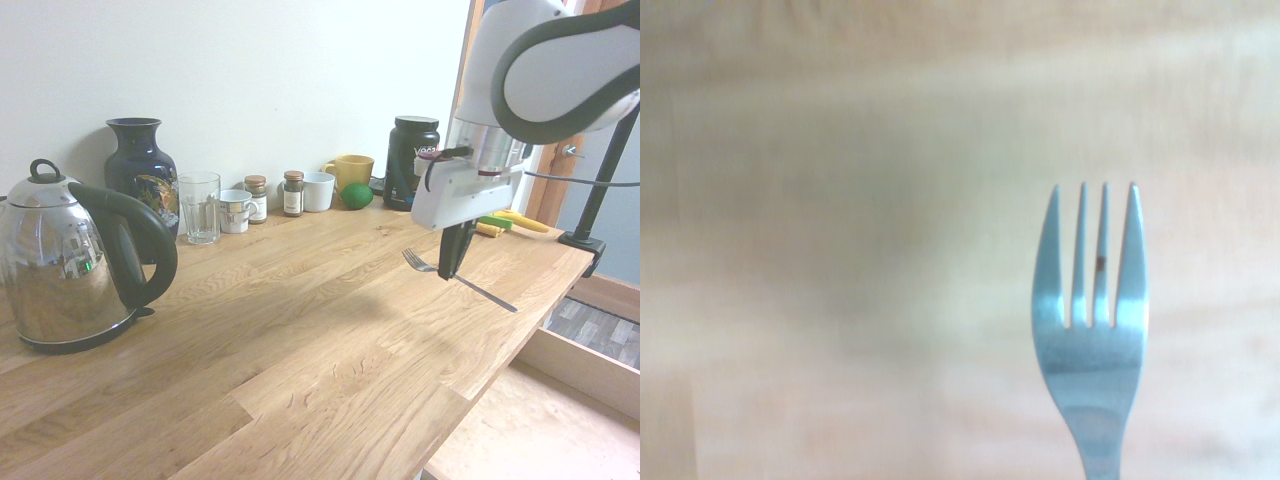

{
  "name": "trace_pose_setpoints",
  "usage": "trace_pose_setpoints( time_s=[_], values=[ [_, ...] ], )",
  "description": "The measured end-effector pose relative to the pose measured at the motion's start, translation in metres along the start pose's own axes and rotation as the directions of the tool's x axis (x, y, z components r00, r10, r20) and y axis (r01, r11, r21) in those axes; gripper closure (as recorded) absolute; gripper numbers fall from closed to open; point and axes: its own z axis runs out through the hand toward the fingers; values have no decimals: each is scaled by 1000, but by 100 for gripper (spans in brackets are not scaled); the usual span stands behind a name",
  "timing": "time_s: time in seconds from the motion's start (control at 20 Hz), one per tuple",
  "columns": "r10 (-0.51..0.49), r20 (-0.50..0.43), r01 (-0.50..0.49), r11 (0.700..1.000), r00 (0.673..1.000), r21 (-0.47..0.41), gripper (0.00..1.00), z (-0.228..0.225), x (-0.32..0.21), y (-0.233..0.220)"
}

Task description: Put fork in the drawer

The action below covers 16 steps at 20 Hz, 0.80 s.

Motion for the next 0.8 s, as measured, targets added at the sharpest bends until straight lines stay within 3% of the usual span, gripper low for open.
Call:
trace_pose_setpoints(
  time_s=[0.5,0.8],
  values=[
    [49,7,-49,999,999,6,100,14,-51,98],
    [47,13,-47,999,999,4,100,29,-78,130]
  ],
)
